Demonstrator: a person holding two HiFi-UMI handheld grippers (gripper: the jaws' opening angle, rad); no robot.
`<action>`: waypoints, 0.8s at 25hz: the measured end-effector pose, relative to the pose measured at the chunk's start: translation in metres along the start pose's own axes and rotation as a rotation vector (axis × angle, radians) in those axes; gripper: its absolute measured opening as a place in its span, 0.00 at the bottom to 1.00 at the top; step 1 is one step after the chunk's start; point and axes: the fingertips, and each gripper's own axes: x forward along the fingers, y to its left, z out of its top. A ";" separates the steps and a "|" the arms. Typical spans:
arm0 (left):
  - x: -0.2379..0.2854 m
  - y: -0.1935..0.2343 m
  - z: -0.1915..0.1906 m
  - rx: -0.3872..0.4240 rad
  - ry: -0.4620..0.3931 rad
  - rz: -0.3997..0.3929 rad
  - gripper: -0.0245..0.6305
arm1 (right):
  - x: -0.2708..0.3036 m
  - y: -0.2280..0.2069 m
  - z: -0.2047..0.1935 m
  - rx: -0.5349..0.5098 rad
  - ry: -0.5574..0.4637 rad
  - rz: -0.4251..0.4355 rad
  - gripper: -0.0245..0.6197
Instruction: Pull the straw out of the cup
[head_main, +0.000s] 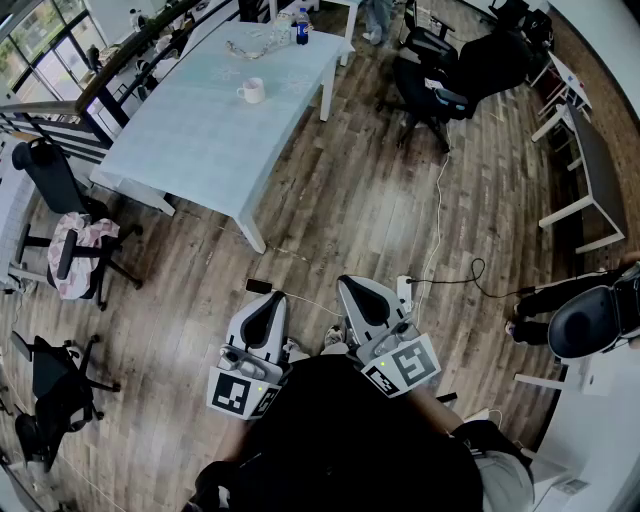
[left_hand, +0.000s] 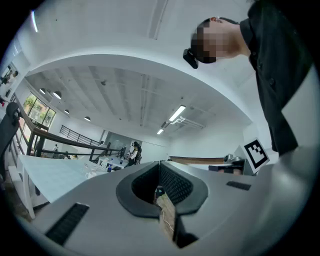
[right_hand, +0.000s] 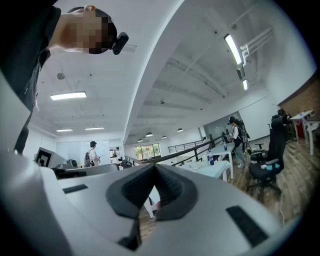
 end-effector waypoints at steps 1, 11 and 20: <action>0.003 -0.006 -0.002 0.000 0.003 -0.005 0.06 | -0.003 -0.004 0.000 0.006 0.004 -0.001 0.05; 0.022 -0.030 -0.009 0.031 0.018 0.032 0.06 | -0.020 -0.029 -0.006 0.045 0.035 0.043 0.05; 0.048 -0.064 -0.031 0.042 0.014 0.045 0.06 | -0.051 -0.069 -0.006 0.058 0.020 0.045 0.05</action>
